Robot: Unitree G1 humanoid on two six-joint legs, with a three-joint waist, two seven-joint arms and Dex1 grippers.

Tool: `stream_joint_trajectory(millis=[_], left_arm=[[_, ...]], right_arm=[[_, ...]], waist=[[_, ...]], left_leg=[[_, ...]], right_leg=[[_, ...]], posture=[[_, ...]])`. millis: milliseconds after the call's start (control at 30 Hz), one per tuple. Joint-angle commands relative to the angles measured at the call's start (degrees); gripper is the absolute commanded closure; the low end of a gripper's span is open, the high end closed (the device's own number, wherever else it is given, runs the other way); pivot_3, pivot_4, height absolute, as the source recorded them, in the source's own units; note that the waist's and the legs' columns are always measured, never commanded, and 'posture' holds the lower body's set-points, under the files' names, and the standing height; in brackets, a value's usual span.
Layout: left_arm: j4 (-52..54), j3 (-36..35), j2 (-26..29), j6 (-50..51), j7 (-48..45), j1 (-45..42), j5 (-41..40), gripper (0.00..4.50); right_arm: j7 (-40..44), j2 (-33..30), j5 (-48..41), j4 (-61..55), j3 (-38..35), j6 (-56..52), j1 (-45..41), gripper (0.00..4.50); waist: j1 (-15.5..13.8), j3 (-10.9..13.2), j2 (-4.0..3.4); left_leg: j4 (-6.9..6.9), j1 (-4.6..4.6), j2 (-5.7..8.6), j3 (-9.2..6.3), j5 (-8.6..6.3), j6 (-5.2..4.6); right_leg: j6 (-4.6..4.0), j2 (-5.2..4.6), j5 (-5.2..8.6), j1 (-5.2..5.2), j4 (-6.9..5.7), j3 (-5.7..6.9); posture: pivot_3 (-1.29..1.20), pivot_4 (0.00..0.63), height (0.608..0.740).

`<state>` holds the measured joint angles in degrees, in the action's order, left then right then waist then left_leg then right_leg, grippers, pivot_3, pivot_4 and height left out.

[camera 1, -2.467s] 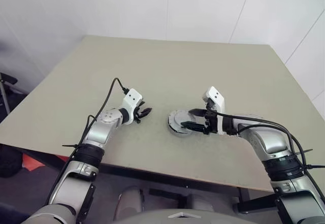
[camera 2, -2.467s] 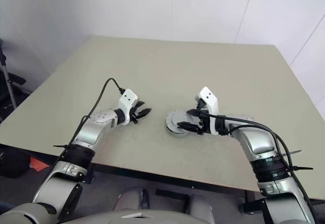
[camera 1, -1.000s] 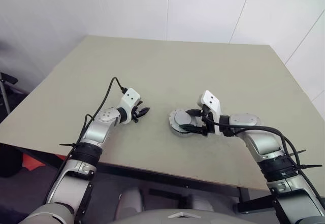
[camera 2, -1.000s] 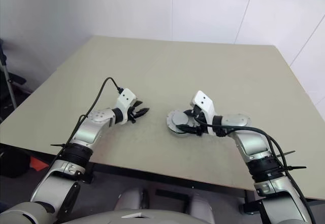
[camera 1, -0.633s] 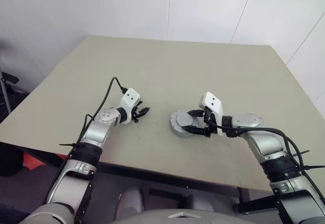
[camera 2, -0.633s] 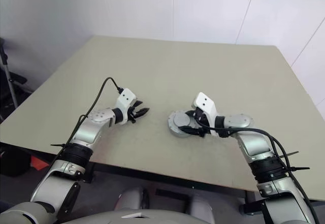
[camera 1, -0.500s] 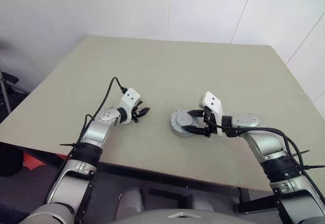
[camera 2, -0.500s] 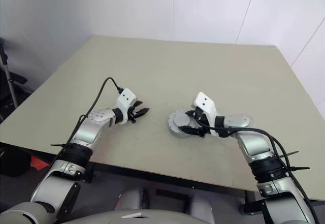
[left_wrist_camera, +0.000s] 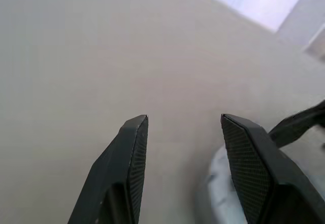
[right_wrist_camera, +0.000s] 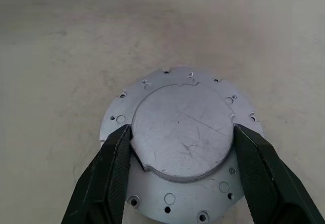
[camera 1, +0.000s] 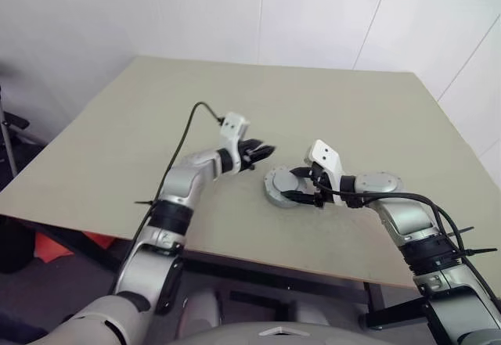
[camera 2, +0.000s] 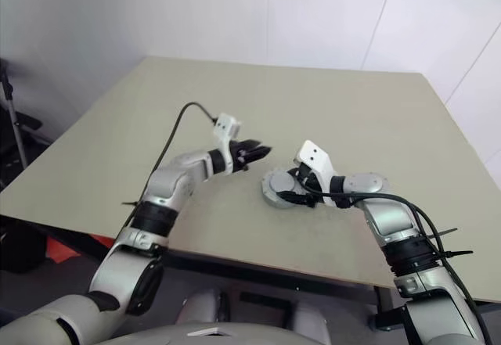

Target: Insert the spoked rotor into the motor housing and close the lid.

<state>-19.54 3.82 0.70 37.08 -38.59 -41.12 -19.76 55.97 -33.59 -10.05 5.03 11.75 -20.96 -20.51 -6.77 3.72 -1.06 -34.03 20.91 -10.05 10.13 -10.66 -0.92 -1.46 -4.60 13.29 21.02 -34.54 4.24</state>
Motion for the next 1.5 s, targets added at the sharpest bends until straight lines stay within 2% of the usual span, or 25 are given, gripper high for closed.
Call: stream_joint_trajectory(millis=[33, 133, 167, 433, 533, 667, 833, 1033, 1200, 1333, 1400, 1467, 1500], left_arm=[[-1.3, 0.7, -0.7, 5.0, -3.6, -2.7, -3.1, 3.26], [-3.5, 2.6, -0.7, 6.0, -5.6, -3.0, -2.5, 4.27], [-4.1, 3.1, -0.7, 6.4, -6.1, -3.0, -2.4, 4.46], [-10.0, 6.3, -0.1, 16.1, -5.2, -3.8, -0.6, 4.46], [-12.1, 8.7, 0.3, 16.5, -4.5, -4.2, 1.7, 4.46], [-12.0, 10.6, 1.5, 17.7, -3.8, -4.5, 3.4, 4.46], [-10.7, 11.2, 2.8, 18.4, -3.4, -3.3, 3.6, 4.46], [-6.1, 8.2, 4.5, 18.6, -2.7, -0.4, 1.8, 4.46], [-4.9, 9.1, 4.8, 19.0, -2.7, 1.5, 2.1, 4.46], [-5.4, 9.2, 4.0, 18.9, -2.3, 1.3, 2.1, 4.46], [-6.4, 9.1, 3.5, 18.5, -1.9, 0.5, 2.2, 4.46], [-7.5, 8.7, 3.2, 17.9, -1.8, -0.4, 2.3, 4.5], [-7.9, 8.5, 3.1, 17.8, -1.8, -0.8, 2.3, 4.5]], right_arm=[[-1.2, 0.0, 2.3, 2.0, 0.7, 0.6, -0.1, 1.45], [-1.7, 0.3, 2.7, 2.7, 0.8, 1.5, 0.0, 1.45], [-1.8, 0.3, 2.8, 2.9, 0.8, 1.8, 0.1, 1.45], [-1.4, 0.9, 1.3, 2.2, 0.2, 1.6, 0.2, 1.45], [-1.7, 1.2, 1.1, 1.6, 0.0, 0.9, -0.3, 1.45], [-2.2, 1.2, 1.6, 2.3, -0.4, 0.8, -1.0, 1.45], [-2.6, 1.1, 1.9, 2.7, -0.7, 0.9, -1.4, 1.45], [-2.7, 1.0, 2.1, 3.5, -0.6, 1.1, -2.1, 1.45], [-2.6, 0.9, 2.2, 3.9, -0.5, 1.2, -2.5, 1.45], [-3.2, 1.4, 1.6, 3.9, -1.3, -0.6, -3.6, 1.45], [-0.2, 0.3, -0.4, 1.7, -1.4, -3.0, -3.5, 1.45], [1.8, -1.0, -0.9, -0.2, -1.0, -3.4, -2.8, 0.69], [2.2, -1.6, -0.7, -1.0, -0.9, -3.2, -2.5, 0.44]], waist=[[0.4, 0.0, 0.01], [0.9, 0.0, 0.02], [1.0, 0.0, 0.03], [1.2, 0.0, 0.06], [1.2, 0.1, 0.13], [1.3, 0.1, 0.12], [1.4, 0.1, 0.15], [1.5, 0.1, 0.19], [1.7, 0.2, 0.22], [2.1, 0.3, 0.01], [2.6, 0.5, -0.48], [2.7, 0.6, -0.61], [2.7, 0.6, -0.48]], left_leg=[[0.01, -0.02, 0.07, -0.01, 0.0, 0.0], [0.04, 0.03, 0.11, -0.04, 0.0, -0.01], [0.04, 0.08, 0.11, -0.05, 0.0, -0.02], [0.1, 0.08, 0.1, -0.05, 0.0, -0.04], [0.15, 0.05, 0.1, -0.08, 0.0, -0.04], [1.0, -0.33, 0.25, -0.06, 0.0, -0.03], [1.06, -0.92, 0.26, -0.06, 0.0, -0.04], [1.25, -0.93, 0.27, -0.07, 0.0, -0.04], [1.26, -1.08, 0.27, -0.07, -0.01, -0.04], [1.29, -1.18, 0.31, -0.14, -0.11, -0.18], [1.4, -1.19, 0.17, -0.47, -0.21, -0.31], [1.67, -1.21, 0.16, -0.88, -0.26, -0.37], [1.85, -1.14, 0.21, -0.83, -0.27, -0.38]], right_leg=[[0.0, -0.04, 0.0, 0.0, 0.0, -0.01], [0.01, -0.05, 0.01, 0.0, 0.04, -0.02], [0.01, -0.05, 0.01, 0.02, 0.04, -0.01], [0.01, -0.05, 0.01, 0.04, 0.07, 0.0], [0.02, -0.04, 0.01, -0.03, 0.18, 0.04], [0.02, -0.04, 0.01, -0.46, 1.22, 0.09], [0.02, -0.04, 0.01, -0.97, 1.47, 0.13], [0.02, -0.05, 0.01, -0.93, 1.78, 0.2], [0.04, -0.06, 0.02, -0.79, 1.84, 0.29], [0.06, -0.53, 0.03, -0.98, 2.25, 1.17], [0.06, -0.76, 0.03, -1.54, 3.23, 2.3], [0.06, -0.85, 0.03, -2.11, 3.96, 2.97], [0.05, -0.87, 0.04, -2.27, 3.83, 2.83]], posture=[[0.0, 0.0, 0.74], [0.0, 0.0, 0.74], [0.0, 0.0, 0.74], [0.0, 0.0, 0.74], [0.0, 0.0, 0.74], [0.0, 0.0, 0.74], [0.0, 0.0, 0.74], [0.0, 0.0, 0.74], [0.0, 0.0, 0.74], [0.0, 0.0, 0.74], [0.0, 0.0, 0.74], [0.0, 0.0, 0.74], [0.0, 0.0, 0.74]])
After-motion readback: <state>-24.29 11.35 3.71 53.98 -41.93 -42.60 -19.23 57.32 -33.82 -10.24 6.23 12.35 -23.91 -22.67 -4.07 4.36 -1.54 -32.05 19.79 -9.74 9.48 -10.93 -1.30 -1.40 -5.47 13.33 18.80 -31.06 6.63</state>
